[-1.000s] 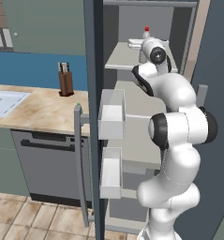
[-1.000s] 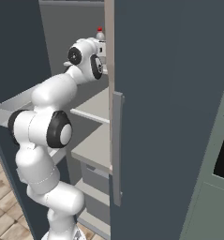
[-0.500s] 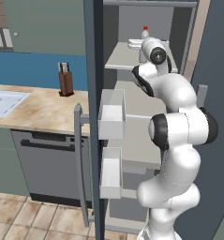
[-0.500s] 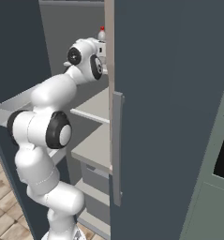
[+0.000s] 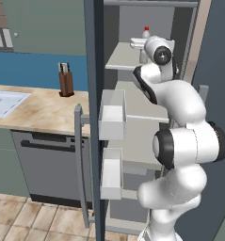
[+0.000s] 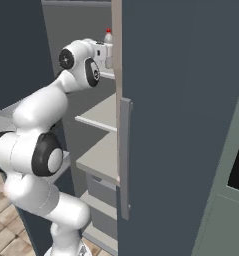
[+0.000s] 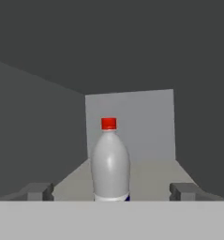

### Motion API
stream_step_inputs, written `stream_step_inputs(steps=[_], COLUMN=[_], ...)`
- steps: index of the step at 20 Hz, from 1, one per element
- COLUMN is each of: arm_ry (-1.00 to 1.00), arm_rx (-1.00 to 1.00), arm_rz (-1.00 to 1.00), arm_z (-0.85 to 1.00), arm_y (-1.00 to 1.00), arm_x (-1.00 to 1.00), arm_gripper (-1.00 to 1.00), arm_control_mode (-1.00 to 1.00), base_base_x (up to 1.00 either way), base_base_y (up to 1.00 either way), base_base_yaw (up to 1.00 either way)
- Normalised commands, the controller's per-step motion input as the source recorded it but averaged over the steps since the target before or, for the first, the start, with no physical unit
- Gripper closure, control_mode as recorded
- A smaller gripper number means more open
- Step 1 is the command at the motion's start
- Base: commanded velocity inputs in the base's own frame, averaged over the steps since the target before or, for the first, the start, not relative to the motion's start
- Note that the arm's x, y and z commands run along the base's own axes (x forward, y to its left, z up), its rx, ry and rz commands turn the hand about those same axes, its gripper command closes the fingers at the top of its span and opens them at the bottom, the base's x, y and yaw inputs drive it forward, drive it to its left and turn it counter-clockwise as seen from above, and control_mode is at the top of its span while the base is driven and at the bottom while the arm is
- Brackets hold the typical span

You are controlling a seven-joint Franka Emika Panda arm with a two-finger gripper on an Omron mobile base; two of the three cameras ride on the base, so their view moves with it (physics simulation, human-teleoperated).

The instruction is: Take the bottled waters from the counter and place them in the freezer to freeze. Close the freezer door after placing the bottles.

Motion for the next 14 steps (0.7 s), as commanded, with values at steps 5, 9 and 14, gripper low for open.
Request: stream_step_inputs(steps=[5,9,14], arm_ry=[0.16,0.18,0.16], arm_rx=[0.08,0.11,0.14], arm_rz=[0.00,0.00,0.00], arm_z=[0.25,0.10,0.02], arm_y=[0.00,0.00,0.00], arm_x=[-0.98,-1.00,-1.00], arm_gripper=[-1.00,-1.00,-1.00], arm_control_mode=[-1.00,-1.00,-1.00], base_base_x=[0.00,0.00,0.00], base_base_y=[0.00,0.00,0.00], base_base_yaw=[0.00,0.00,0.00])
